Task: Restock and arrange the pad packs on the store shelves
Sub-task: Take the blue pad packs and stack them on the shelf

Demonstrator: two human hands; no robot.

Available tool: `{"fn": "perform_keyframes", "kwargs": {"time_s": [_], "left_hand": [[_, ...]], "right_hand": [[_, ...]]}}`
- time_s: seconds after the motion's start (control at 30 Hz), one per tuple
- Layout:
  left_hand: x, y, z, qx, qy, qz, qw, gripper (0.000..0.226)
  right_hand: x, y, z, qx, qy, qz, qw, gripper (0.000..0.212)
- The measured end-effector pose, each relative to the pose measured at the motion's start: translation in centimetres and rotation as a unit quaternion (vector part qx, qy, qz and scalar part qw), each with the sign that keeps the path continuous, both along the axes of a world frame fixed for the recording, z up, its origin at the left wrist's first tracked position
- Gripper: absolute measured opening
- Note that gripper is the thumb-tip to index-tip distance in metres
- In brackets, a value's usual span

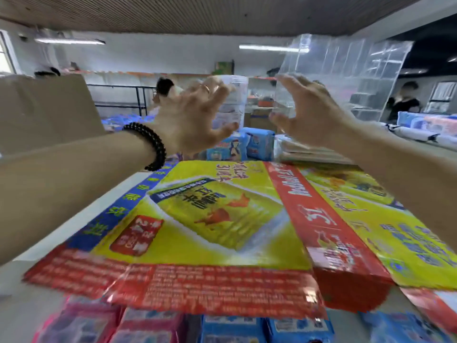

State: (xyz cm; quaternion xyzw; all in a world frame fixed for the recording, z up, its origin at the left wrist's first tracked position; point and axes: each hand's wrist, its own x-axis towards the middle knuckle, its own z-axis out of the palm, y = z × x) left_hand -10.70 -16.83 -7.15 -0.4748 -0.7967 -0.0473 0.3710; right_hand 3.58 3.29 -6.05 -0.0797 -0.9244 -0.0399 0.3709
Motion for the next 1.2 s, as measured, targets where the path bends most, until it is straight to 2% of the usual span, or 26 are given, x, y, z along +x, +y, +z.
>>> {"fn": "perform_keyframes", "kwargs": {"time_s": [0.13,0.33,0.53,0.6,0.67,0.9,1.07,1.2], "left_hand": [[-3.7,2.5,-1.5,-0.043,-0.041,0.018,0.998,0.08],[-7.5,4.9,-2.9,-0.073,-0.113,0.062,0.989,0.072],[-8.9,4.4,-4.0,-0.077,-0.1,0.058,0.99,0.071],[-9.3,3.5,-4.3,-0.087,-0.096,0.054,0.99,0.069],[-9.7,2.3,-4.2,-0.085,-0.094,0.049,0.991,0.067],[-8.8,-0.9,-3.6,-0.07,-0.1,0.05,0.991,0.069],[-8.7,-1.8,-4.3,-0.068,-0.108,0.039,0.991,0.071],[-8.4,-2.3,-4.2,-0.061,-0.127,0.02,0.99,0.071]], "right_hand": [[-3.6,1.6,-0.5,-0.016,-0.049,-0.009,0.999,0.065],[-9.8,3.9,-1.8,0.032,-0.165,-0.047,0.985,0.076],[-16.9,5.0,-4.3,-0.064,-0.27,-0.074,0.958,0.077],[-18.4,4.9,-4.7,-0.107,-0.307,-0.081,0.942,0.083],[-19.5,4.9,-4.8,-0.109,-0.324,-0.096,0.935,0.09],[-20.7,4.2,-5.3,-0.056,-0.276,-0.141,0.949,0.075],[-20.0,4.0,-5.9,-0.103,-0.232,-0.106,0.961,0.077],[-17.2,3.1,-4.9,-0.037,-0.156,-0.073,0.984,0.076]]}}
